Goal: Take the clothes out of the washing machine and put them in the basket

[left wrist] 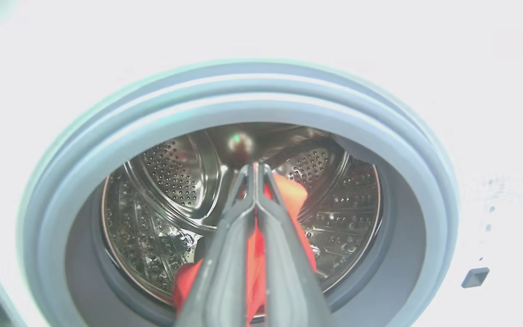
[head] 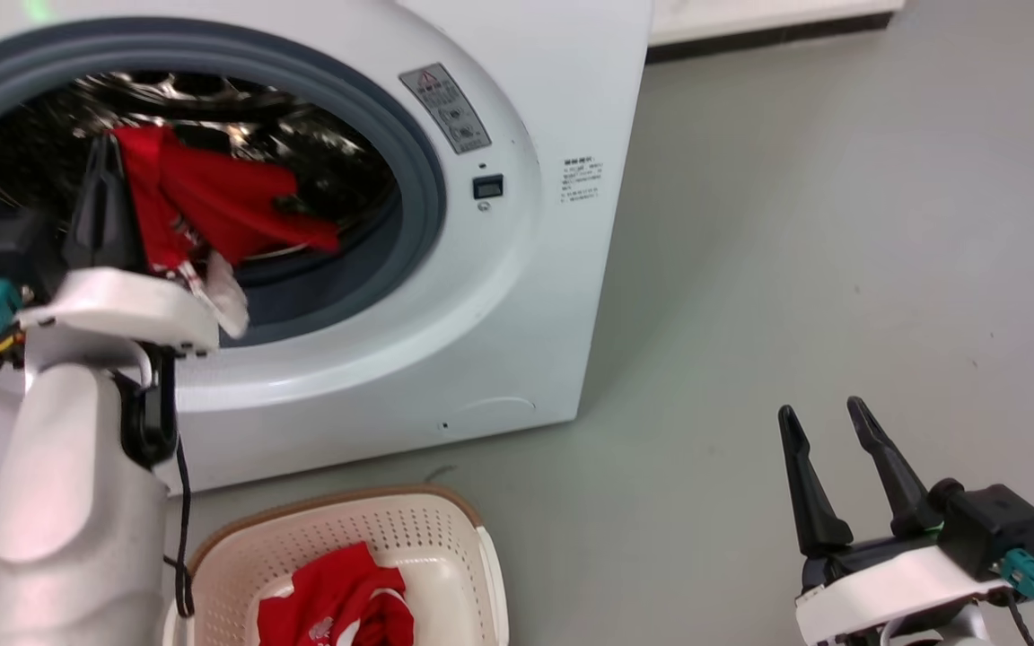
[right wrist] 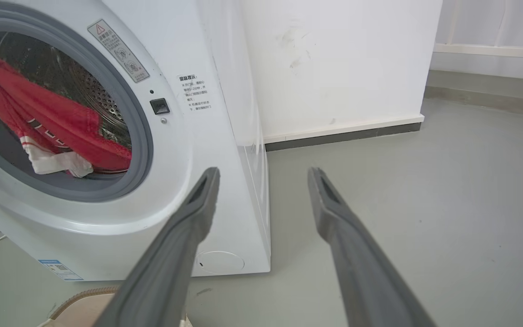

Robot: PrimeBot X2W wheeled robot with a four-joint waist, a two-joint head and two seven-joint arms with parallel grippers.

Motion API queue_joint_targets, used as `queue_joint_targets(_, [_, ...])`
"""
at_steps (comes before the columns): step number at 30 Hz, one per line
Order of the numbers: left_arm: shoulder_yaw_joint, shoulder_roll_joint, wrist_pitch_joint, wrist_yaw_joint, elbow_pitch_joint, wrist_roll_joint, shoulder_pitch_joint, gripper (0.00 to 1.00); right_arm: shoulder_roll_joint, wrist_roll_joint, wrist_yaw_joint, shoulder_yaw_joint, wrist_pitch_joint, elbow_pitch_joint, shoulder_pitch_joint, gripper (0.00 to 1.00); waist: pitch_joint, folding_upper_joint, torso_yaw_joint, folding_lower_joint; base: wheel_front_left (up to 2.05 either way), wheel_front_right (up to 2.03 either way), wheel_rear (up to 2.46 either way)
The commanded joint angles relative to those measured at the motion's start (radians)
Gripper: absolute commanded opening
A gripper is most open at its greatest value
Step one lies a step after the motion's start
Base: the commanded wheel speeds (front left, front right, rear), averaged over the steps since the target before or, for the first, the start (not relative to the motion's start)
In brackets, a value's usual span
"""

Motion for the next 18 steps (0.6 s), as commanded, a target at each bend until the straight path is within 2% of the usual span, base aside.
queue_joint_targets(1, [0.009, -0.005, -0.007, -0.006, -0.039, 0.004, 0.037, 0.0, 0.0, -0.001, -0.001, -0.005, 0.006, -0.01, 0.021, 1.0, -0.044, 0.0, 0.022, 0.0003, 0.0, 0.0, 0.0])
queue_joint_targets(10, [-0.005, -0.049, -0.004, -0.011, -0.299, 0.018, 0.201, 0.0, 0.0, -0.011, -0.001, -0.023, 0.036, -0.052, 0.072, 1.0, -0.127, 0.0, 0.065, 0.0003, 0.0, 0.0, 0.0])
queue_joint_targets(18, [-0.034, -0.062, 0.083, 0.022, -0.581, 0.028, 0.346, 0.0, 0.0, -0.02, -0.001, -0.028, 0.06, -0.082, 0.107, 1.0, -0.164, 0.0, 0.096, 0.0003, 0.0, 0.0, 0.0])
